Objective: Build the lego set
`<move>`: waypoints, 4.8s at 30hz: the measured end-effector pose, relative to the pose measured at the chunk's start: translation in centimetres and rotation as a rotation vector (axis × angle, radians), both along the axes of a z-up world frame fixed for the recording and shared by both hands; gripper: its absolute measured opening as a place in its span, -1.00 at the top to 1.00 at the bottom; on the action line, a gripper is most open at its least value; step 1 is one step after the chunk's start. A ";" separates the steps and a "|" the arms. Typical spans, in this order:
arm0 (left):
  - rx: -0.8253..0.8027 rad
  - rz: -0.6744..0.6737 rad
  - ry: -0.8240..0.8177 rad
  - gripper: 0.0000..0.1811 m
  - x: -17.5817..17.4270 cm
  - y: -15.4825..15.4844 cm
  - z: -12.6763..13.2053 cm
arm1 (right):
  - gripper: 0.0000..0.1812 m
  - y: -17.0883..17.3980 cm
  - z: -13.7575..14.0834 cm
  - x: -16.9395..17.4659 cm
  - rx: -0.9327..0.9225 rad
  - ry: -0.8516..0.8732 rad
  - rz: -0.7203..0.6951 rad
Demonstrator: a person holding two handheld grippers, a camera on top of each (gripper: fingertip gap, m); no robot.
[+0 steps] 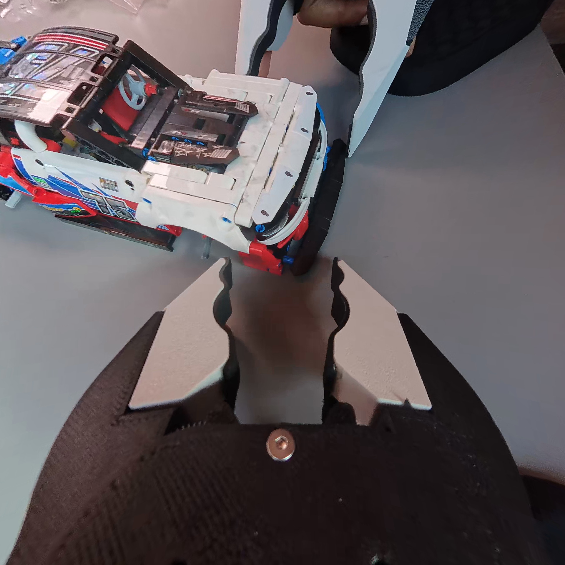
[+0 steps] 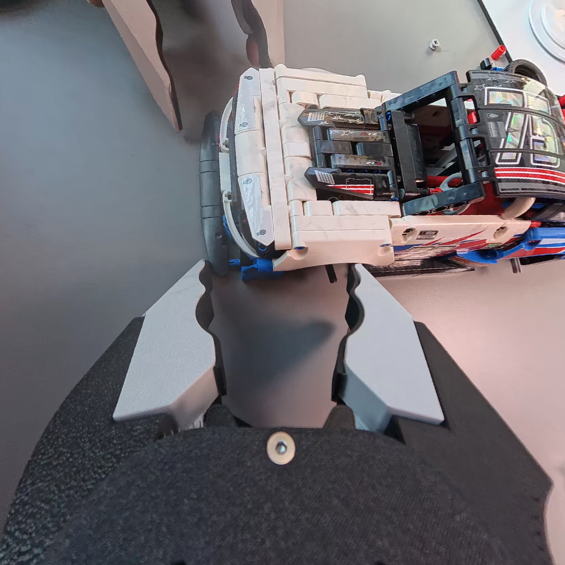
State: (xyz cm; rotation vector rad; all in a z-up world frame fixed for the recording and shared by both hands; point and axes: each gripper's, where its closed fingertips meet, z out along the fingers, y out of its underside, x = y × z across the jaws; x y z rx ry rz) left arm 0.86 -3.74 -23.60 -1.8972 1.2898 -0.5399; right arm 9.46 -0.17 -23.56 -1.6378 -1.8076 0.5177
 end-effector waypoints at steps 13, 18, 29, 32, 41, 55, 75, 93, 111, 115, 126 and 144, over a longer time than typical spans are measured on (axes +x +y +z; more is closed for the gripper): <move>0.013 -0.038 0.025 0.43 0.1 0.6 -0.2 | 0.04 0.0 0.2 0.1 0.014 0.002 -0.041; 0.012 -0.042 0.024 0.44 0.1 0.6 -0.2 | 0.03 0.1 0.2 0.0 0.019 0.003 -0.046; 0.036 -0.037 0.026 0.41 -0.2 0.7 -0.1 | 0.02 0.1 0.2 0.0 0.024 0.002 -0.034; 0.028 -0.030 0.000 0.31 -0.4 0.8 0.2 | 0.00 0.0 0.4 0.1 0.013 0.022 -0.014; 0.024 -0.056 -0.003 0.12 -0.2 1.3 0.2 | -0.10 0.2 0.3 0.3 0.045 0.037 0.052; 0.022 -0.062 0.026 0.02 -0.3 2.1 -0.2 | -0.14 1.3 1.0 -0.2 0.087 0.125 0.085; 0.049 -0.081 0.027 0.19 0.0 2.0 -0.1 | -0.21 1.5 1.1 -0.7 0.065 0.196 0.102; 0.058 -0.080 0.032 0.22 0.0 2.3 -0.1 | -0.19 1.9 1.1 -1.5 0.018 0.208 0.112; 0.048 -0.078 0.032 0.23 0.0 2.4 -0.2 | -0.24 2.1 0.6 -1.7 0.061 0.179 0.108; 0.050 -0.077 0.033 0.24 0.0 2.4 -0.2 | -0.23 2.2 0.6 -1.7 0.059 0.183 0.115; 0.058 -0.089 0.036 0.25 0.1 2.4 -0.2 | -0.21 2.1 0.6 -1.7 0.054 0.185 0.117; 0.094 -0.118 0.044 0.27 0.1 2.4 -0.1 | -0.22 2.1 0.6 -1.6 0.043 0.184 0.117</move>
